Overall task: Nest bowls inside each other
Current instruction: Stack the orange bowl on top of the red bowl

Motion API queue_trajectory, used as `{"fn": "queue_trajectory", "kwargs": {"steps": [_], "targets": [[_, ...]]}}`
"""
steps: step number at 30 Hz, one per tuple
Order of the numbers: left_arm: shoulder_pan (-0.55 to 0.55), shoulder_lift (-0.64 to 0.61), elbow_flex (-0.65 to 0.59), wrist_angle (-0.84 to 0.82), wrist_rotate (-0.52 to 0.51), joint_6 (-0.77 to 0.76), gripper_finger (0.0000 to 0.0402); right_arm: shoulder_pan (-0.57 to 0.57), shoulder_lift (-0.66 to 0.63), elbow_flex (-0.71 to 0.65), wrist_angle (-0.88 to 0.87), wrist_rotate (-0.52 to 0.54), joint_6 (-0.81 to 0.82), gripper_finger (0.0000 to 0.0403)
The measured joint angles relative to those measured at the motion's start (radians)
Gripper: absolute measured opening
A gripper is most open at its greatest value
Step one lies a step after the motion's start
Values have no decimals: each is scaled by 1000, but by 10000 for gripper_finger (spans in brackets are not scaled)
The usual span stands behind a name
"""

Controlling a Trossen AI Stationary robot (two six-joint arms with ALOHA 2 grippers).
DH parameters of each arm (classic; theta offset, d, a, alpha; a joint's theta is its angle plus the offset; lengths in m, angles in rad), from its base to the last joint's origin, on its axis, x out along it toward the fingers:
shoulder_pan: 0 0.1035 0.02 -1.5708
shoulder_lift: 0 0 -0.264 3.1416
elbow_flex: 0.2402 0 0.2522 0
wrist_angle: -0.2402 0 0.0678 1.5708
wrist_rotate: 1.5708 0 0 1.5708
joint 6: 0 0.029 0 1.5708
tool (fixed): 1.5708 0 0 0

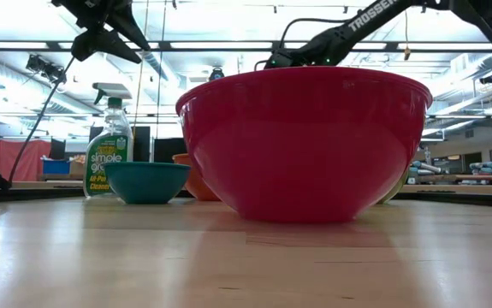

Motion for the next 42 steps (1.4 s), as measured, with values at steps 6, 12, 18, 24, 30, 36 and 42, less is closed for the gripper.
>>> {"fn": "queue_trajectory", "kwargs": {"steps": [6,12,18,24,30,36,42], "targets": [[0,0,0,0,-7,0,172,-3,56,19,-24,-48,39,206],[0,0,0,6,-7,-1,172,2,142,112,-111,-122,89,194],[0,0,0,7,-7,-22,172,14,214,224,-212,-151,101,171],[-1,0,0,7,-7,-28,172,23,227,255,-217,-122,95,114],[-1,0,0,10,-7,-43,172,13,215,255,-220,-92,94,49],[-1,0,0,44,-7,-24,172,-15,210,265,-227,-118,83,21],[-1,0,0,37,-7,-17,172,-20,208,356,-318,-140,9,32]]}}
